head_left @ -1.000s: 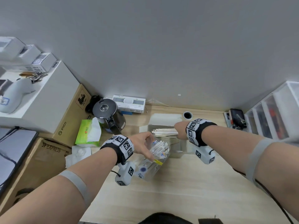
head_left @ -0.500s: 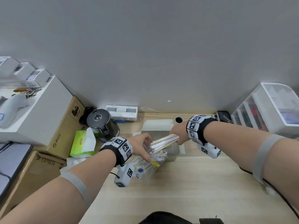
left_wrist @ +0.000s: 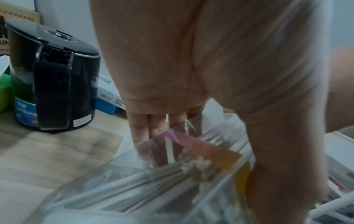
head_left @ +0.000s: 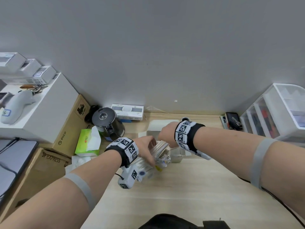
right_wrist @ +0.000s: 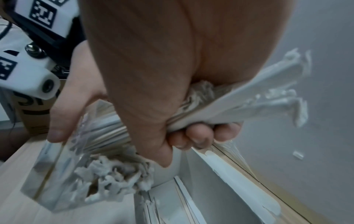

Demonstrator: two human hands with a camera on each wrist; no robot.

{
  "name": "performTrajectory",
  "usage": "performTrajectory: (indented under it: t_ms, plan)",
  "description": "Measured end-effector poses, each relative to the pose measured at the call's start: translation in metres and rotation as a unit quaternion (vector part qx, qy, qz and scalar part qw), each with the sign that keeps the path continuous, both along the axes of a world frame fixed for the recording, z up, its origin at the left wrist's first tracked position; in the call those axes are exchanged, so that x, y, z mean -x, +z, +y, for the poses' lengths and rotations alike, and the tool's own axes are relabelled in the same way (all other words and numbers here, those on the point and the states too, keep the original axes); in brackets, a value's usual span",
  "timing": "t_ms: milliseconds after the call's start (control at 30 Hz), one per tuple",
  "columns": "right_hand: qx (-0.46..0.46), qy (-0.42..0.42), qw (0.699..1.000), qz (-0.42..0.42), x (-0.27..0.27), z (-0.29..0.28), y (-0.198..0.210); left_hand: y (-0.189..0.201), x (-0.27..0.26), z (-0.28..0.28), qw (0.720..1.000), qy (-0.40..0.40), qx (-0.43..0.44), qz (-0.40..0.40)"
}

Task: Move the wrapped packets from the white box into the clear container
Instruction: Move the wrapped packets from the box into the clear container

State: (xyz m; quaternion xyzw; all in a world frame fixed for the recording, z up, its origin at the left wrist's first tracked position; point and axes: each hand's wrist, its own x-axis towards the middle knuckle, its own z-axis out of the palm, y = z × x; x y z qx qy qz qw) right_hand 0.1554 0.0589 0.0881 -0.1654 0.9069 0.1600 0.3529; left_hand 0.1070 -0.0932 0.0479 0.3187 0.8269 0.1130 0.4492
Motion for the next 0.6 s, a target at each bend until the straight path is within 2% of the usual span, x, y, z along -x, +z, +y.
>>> performTrajectory:
  t_ms: [167, 267, 433, 533, 600]
  plan:
    - [0.041, -0.009, 0.999, 0.018, -0.005, -0.015, 0.000, -0.004, -0.002, 0.000, 0.999, 0.034, -0.035, -0.010]
    - [0.102, -0.041, 0.993, 0.052, -0.007, -0.010, 0.001, -0.007, 0.000, -0.004, 0.997, 0.055, -0.047, -0.023]
    - [0.121, -0.113, 0.986, 0.026, 0.002, 0.009, 0.015, -0.005, -0.001, -0.009, 0.997, 0.059, -0.038, -0.028]
    - [0.206, -0.217, 0.954, 0.009, 0.001, 0.025, 0.001, -0.005, -0.001, -0.010, 0.997, 0.064, -0.035, -0.028]
    - [0.275, -0.312, 0.910, -0.017, -0.004, 0.030, -0.009, -0.006, 0.000, -0.010, 0.997, 0.062, -0.042, -0.024]
